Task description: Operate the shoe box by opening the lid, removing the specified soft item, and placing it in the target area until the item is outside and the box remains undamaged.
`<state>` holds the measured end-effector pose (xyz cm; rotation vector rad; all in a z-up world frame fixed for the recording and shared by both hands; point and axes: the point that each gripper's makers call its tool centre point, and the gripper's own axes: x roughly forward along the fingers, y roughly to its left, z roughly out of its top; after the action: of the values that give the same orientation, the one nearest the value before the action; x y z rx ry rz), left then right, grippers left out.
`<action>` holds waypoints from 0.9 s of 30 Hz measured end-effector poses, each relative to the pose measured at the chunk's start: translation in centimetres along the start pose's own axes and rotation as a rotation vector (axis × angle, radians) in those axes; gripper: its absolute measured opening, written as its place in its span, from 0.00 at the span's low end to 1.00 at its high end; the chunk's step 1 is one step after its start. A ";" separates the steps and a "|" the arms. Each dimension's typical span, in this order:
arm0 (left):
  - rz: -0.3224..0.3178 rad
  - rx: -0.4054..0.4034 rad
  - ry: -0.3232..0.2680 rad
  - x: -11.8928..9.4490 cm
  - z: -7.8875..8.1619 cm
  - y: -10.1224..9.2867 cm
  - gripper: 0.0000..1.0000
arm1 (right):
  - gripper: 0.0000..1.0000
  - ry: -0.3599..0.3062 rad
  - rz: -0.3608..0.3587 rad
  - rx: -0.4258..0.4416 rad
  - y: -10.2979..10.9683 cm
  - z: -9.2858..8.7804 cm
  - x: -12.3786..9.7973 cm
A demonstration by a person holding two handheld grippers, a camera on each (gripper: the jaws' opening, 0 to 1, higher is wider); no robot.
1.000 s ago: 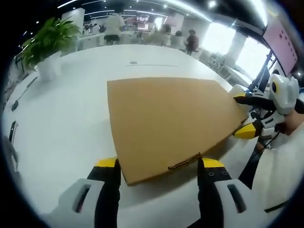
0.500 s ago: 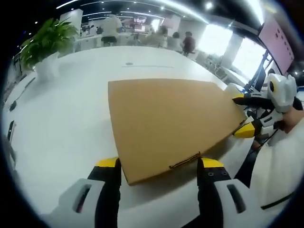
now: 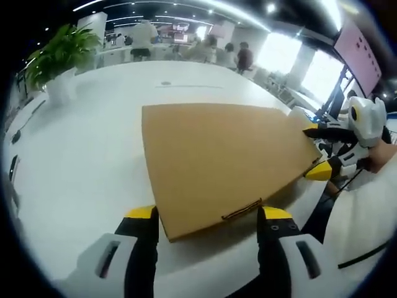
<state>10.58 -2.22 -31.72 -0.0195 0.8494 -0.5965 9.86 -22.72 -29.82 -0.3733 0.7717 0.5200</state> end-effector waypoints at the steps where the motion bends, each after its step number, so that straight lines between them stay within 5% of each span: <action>1: 0.001 0.000 0.000 0.0 0.0 0.0 0.65 | 0.77 0.000 0.000 -0.001 0.0 0.0 0.0; 27: 0.009 0.000 -0.001 -0.7 -1.0 -0.9 0.64 | 0.76 0.016 -0.009 -0.051 0.3 -1.1 -0.8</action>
<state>9.08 -2.41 -31.71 -0.0164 0.8483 -0.5877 8.56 -23.23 -30.00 -0.4283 0.7734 0.5299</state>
